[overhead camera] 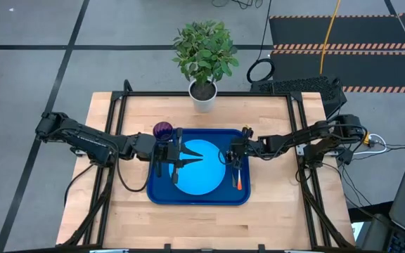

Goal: Pick and place plate/cup/fork/spoon on tray
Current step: Put the black spoon on the blue tray to the right of the light blue plate

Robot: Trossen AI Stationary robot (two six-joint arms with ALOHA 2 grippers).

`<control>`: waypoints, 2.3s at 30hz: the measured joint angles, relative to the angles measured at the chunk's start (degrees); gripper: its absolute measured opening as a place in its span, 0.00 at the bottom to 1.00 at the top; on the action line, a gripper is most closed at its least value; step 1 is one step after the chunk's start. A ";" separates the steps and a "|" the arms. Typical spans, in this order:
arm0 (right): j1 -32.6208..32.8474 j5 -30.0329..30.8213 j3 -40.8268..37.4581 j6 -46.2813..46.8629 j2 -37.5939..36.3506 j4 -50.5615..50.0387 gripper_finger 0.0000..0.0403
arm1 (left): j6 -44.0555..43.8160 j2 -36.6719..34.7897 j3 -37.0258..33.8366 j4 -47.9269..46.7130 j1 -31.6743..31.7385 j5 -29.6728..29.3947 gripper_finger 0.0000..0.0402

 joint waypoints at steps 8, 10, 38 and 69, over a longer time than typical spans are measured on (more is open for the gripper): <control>-0.17 -0.13 0.00 0.22 0.11 -0.24 0.18 | 0.00 0.00 0.00 0.01 0.00 0.00 0.13; -0.17 -0.28 0.00 0.21 0.11 -0.33 0.18 | 0.00 0.00 0.00 0.00 0.00 0.00 0.13; -0.19 -1.89 0.00 1.06 0.11 -0.42 0.18 | -0.02 -0.01 0.00 0.02 0.00 0.00 0.13; -0.21 -0.56 -0.70 2.57 0.11 -0.88 0.18 | 0.20 -0.02 0.00 0.02 0.00 0.00 0.13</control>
